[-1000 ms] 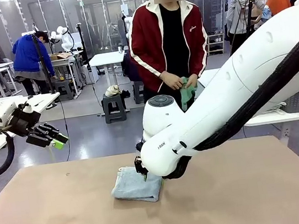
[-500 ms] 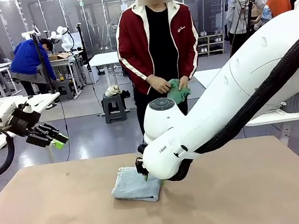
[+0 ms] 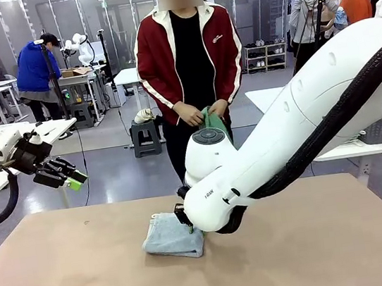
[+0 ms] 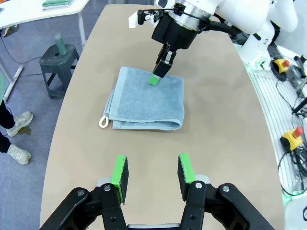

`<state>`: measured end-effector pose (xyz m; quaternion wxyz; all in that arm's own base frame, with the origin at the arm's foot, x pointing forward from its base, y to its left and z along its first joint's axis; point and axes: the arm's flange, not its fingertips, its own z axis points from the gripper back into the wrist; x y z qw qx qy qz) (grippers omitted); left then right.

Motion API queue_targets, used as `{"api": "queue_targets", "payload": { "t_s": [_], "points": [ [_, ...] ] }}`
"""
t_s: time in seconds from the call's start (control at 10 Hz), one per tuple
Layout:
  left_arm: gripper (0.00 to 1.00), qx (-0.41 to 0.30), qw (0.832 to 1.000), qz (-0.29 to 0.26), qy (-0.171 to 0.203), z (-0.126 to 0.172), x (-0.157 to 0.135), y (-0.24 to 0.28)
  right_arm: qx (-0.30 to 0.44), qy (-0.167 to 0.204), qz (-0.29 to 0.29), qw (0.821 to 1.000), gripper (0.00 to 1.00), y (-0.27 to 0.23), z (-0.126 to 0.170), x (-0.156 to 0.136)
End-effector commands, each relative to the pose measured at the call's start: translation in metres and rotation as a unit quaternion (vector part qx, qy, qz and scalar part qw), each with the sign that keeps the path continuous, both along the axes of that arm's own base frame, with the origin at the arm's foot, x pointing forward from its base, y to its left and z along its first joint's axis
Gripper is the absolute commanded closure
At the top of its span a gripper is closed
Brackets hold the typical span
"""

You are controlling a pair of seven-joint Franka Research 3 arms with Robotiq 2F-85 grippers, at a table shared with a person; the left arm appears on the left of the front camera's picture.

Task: Fold the towels and place them in the basket.
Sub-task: Place the folded Towel with hook on the right side of the table.

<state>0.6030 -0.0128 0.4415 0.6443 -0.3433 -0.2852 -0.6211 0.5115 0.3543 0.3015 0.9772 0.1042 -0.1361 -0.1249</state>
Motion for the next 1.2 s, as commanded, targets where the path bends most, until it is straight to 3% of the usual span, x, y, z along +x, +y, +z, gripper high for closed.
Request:
{"api": "queue_targets", "payload": {
  "t_s": [0.0, 0.1, 0.2, 1.1],
  "points": [
    [0.46, -0.001, 1.0, -0.005, -0.002, 0.0008, 0.0026, -0.0002, 0.001, -0.014, 0.004, 1.0, 0.92, 0.0022, -0.0032, 0.0001],
    [0.46, -0.001, 1.0, -0.005, -0.002, 0.0008, 0.0026, -0.0002, -0.005, -0.008, 0.01, 1.0, 0.8, 0.001, -0.0013, -0.0001],
    [0.46, -0.001, 1.0, -0.005, -0.002, 0.0008, 0.0026, -0.0002, -0.01, -0.005, 0.015, 1.0, 1.0, 0.0001, -0.0005, 0.0002],
    [0.46, -0.001, 1.0, -0.005, -0.002, 0.0008, 0.0026, -0.0002, -0.005, -0.001, 0.013, 1.0, 1.0, -0.0007, -0.0004, 0.0002]
  ]
}}
